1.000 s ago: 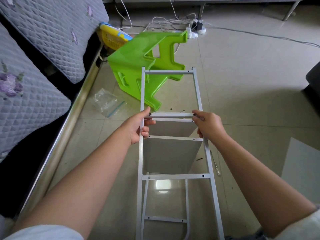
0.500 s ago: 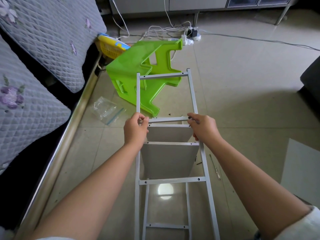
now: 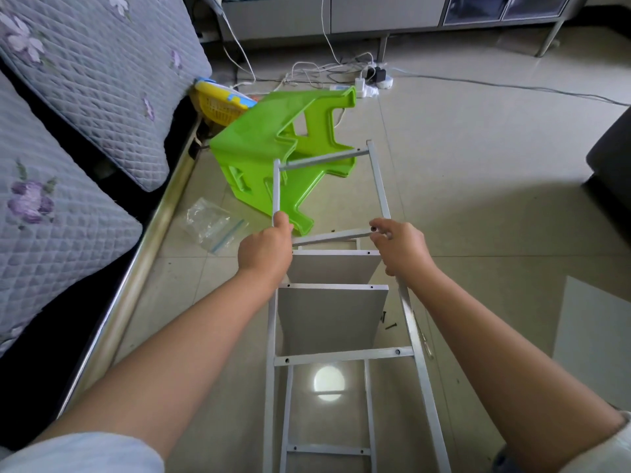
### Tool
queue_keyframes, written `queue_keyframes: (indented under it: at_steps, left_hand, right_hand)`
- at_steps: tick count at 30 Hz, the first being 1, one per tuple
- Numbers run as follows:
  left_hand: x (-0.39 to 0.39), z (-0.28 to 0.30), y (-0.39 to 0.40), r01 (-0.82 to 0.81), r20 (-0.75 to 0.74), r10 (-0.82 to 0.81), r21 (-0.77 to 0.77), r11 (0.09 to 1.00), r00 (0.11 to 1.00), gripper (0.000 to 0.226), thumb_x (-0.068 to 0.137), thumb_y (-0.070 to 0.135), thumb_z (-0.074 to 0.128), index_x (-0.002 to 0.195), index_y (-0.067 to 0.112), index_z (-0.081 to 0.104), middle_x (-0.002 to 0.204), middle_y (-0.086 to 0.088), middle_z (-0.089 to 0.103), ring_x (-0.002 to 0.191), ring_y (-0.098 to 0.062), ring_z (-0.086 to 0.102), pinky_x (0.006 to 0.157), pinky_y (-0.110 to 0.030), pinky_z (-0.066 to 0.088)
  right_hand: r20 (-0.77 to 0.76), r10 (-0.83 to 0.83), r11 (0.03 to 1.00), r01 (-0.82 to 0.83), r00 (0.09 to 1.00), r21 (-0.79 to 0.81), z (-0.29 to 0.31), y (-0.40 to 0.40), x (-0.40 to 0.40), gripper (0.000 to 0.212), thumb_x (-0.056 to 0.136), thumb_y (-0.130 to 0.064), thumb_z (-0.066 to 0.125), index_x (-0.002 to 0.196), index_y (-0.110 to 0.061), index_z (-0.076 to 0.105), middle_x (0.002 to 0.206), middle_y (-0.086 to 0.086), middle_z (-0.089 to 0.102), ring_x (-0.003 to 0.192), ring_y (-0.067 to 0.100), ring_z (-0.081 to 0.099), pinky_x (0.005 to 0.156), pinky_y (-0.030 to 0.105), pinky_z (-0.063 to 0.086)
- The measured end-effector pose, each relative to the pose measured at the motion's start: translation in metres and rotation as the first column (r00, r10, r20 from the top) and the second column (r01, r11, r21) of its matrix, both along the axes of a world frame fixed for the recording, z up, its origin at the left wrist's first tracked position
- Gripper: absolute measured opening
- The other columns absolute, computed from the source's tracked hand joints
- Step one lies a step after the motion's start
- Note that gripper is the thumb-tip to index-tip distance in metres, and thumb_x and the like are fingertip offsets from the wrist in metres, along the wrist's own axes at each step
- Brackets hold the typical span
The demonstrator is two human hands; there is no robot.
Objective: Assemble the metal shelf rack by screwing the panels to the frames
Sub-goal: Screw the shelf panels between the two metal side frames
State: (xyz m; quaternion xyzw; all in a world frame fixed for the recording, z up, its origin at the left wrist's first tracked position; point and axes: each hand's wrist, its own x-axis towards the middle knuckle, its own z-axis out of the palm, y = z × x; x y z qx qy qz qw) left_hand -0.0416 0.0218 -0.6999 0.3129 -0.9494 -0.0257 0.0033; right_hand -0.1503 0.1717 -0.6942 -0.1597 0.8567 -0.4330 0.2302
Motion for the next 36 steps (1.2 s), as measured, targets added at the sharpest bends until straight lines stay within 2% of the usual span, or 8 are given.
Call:
queue_keyframes:
  at_steps: [2,7,12,16,20,23,33,36]
  left_hand:
    - [-0.009,0.009,0.005,0.028,0.017,-0.028,0.003,1.0,0.999,0.033,0.104,0.023,0.019,0.122,-0.001,0.035,0.106,-0.022,0.064,0.097,-0.039,0.061,0.068,-0.04,0.041]
    - [-0.013,0.011,0.006,-0.211,-0.201,0.289,0.338,0.917,0.936,0.021,0.099,0.008,0.036,0.114,-0.005,0.04,0.111,-0.026,0.059,0.101,-0.041,0.058,0.072,-0.041,0.04]
    - [0.004,-0.004,-0.022,-0.347,-0.135,0.622,0.73,0.588,0.771,0.011,0.09,-0.005,0.039,0.089,0.001,0.048,0.099,-0.028,0.062,0.085,-0.035,0.068,0.081,-0.048,0.054]
    - [0.024,-0.012,-0.014,-0.368,0.032,0.726,0.877,0.31,0.687,0.024,0.093,0.007,0.033,0.072,0.002,0.044,0.046,-0.008,0.04,0.033,-0.016,0.038,0.04,-0.019,0.039]
    - [0.037,-0.024,0.0,-0.319,0.071,0.491,0.838,0.444,0.868,0.04,0.096,0.036,0.043,0.068,0.007,0.047,0.045,-0.008,0.042,0.033,-0.019,0.042,0.04,-0.019,0.041]
    - [0.042,-0.028,-0.008,-0.302,0.04,0.53,0.856,0.419,0.847,0.039,0.093,0.031,0.051,0.062,0.008,0.044,0.032,-0.001,0.042,0.024,-0.016,0.041,0.041,-0.022,0.046]
    - [0.05,-0.023,-0.008,-0.249,0.046,0.485,0.897,0.364,0.874,0.032,0.088,0.031,0.058,0.07,0.014,0.038,0.06,-0.002,0.031,0.048,-0.016,0.026,0.047,-0.022,0.021]
    - [0.045,-0.02,-0.002,-0.26,0.03,0.366,0.757,0.599,0.93,0.031,0.092,0.018,0.043,0.063,0.011,0.034,0.068,-0.008,0.039,0.057,-0.024,0.037,0.052,-0.028,0.028]
  right_hand:
    - [0.094,-0.034,0.997,0.04,0.995,-0.065,0.004,-0.003,0.002,0.026,0.096,-0.012,0.039,0.106,-0.01,0.063,0.064,0.004,0.046,0.044,0.017,0.034,0.039,0.024,0.031]
    - [0.153,-0.016,0.994,0.032,0.988,-0.105,0.014,-0.007,0.002,0.023,0.097,-0.012,0.037,0.091,-0.012,0.059,0.057,0.002,0.035,0.041,0.016,0.03,0.036,0.018,0.027]
    - [0.268,-0.033,0.983,0.079,0.963,-0.164,0.007,0.003,-0.009,0.026,0.099,-0.012,0.035,0.083,-0.013,0.056,0.056,0.003,0.028,0.04,0.013,0.024,0.036,0.013,0.022]
    - [0.327,-0.021,0.976,0.09,0.945,-0.197,0.0,0.004,-0.005,0.031,0.099,-0.011,0.034,0.076,-0.016,0.055,0.056,0.001,0.023,0.035,0.009,0.02,0.036,0.011,0.019]
    - [0.366,-0.03,0.971,0.114,0.93,-0.211,-0.004,0.004,-0.001,0.031,0.099,-0.009,0.033,0.076,-0.014,0.054,0.057,0.001,0.023,0.042,0.011,0.019,0.034,0.012,0.018]
    - [0.387,-0.048,0.965,0.142,0.921,-0.219,-0.004,0.004,0.001,0.029,0.099,-0.009,0.033,0.081,-0.012,0.054,0.057,0.001,0.023,0.044,0.011,0.02,0.034,0.013,0.017]
    - [0.504,-0.003,0.947,0.165,0.864,-0.277,-0.012,0.002,-0.002,0.027,0.1,-0.011,0.035,0.08,-0.012,0.054,0.057,0.0,0.022,0.031,0.004,0.022,0.029,0.014,0.017]
    - [0.472,-0.003,0.96,0.134,0.882,-0.244,-0.015,0.001,-0.003,0.024,0.099,-0.014,0.038,0.082,-0.013,0.056,0.058,0.001,0.023,0.033,0.006,0.022,0.031,0.013,0.018]
